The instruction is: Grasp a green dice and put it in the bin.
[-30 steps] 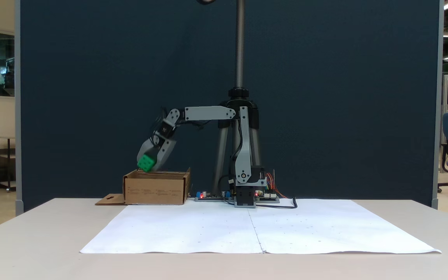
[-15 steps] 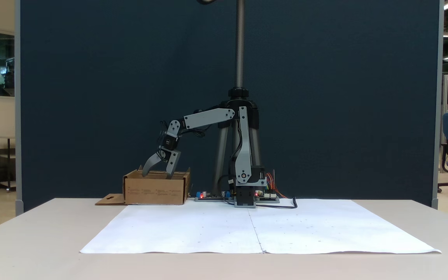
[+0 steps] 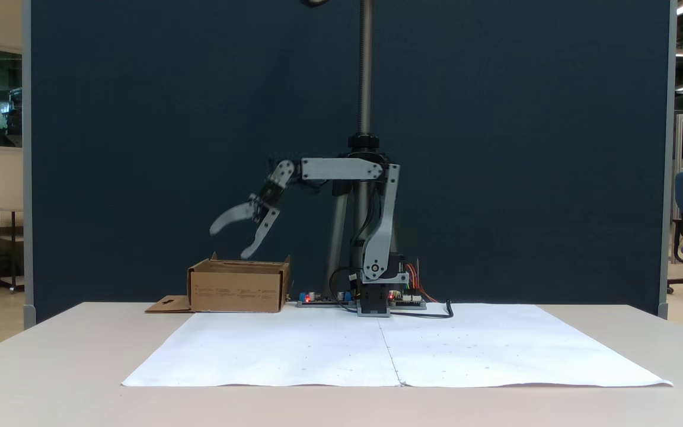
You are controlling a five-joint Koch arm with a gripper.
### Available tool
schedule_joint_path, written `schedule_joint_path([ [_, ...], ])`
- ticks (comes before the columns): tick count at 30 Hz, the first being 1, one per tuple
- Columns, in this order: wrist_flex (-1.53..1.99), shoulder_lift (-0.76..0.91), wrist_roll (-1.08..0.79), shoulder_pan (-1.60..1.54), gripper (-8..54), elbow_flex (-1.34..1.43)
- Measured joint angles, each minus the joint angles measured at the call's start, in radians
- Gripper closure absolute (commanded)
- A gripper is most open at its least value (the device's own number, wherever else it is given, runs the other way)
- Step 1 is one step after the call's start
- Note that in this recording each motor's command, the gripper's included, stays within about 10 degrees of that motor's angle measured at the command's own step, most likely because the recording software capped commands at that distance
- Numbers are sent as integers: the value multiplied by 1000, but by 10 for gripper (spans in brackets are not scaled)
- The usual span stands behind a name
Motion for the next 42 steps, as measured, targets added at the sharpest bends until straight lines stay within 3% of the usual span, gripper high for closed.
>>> schedule_joint_path([
  [6,-66,175,135,-250,46,0],
  [12,-153,270,156,-653,21,0],
  [21,-183,311,156,-1100,6,12],
  [32,-534,506,127,-1416,12,693],
  [42,-851,518,29,-1471,25,1189],
])
